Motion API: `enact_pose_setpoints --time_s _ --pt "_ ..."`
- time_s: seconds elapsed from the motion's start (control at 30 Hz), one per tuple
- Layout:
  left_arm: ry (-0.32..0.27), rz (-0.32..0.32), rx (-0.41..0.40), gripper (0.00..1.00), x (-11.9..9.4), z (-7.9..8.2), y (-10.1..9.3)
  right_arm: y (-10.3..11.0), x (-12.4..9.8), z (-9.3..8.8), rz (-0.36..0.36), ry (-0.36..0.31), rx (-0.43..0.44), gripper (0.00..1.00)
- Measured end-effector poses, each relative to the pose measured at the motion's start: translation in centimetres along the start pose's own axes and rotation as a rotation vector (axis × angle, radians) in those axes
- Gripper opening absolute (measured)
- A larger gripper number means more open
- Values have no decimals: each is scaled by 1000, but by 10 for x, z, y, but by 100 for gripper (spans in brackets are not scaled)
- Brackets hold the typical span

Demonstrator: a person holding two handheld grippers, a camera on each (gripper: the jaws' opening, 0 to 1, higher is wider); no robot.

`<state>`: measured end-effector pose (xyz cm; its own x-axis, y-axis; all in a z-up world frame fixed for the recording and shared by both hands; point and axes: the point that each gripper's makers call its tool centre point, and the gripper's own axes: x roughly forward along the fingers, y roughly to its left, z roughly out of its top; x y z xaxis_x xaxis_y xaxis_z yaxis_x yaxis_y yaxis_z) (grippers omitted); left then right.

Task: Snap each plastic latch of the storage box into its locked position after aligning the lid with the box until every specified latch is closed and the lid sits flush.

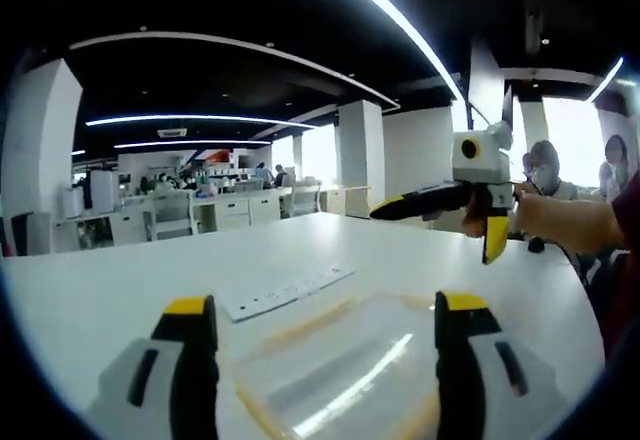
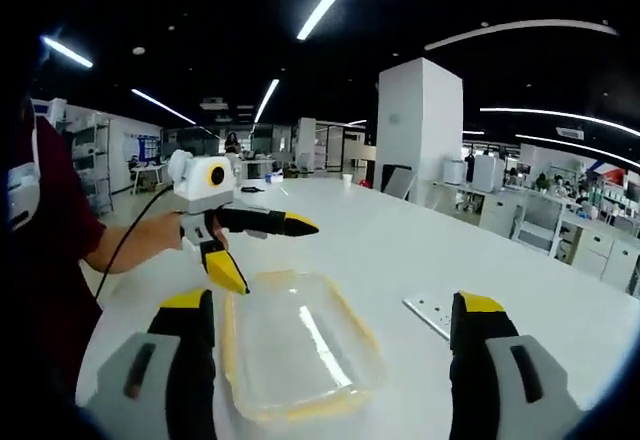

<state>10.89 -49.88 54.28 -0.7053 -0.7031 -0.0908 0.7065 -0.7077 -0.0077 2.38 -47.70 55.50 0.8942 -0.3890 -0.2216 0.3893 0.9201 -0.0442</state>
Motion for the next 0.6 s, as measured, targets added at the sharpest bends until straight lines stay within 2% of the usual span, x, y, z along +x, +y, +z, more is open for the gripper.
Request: enact_pose_setpoints --time_s 0.33,0.43,0.6 --pt "-24 11 -1 93 -2 6 0 5 -9 1 -50 -63 29 100" --pt "-39 19 2 93 -4 7 1 4 -15 8 -94 -116 24 100" --pt "-53 18 -6 94 -7 10 -1 7 -23 14 -128 -161 21 100"
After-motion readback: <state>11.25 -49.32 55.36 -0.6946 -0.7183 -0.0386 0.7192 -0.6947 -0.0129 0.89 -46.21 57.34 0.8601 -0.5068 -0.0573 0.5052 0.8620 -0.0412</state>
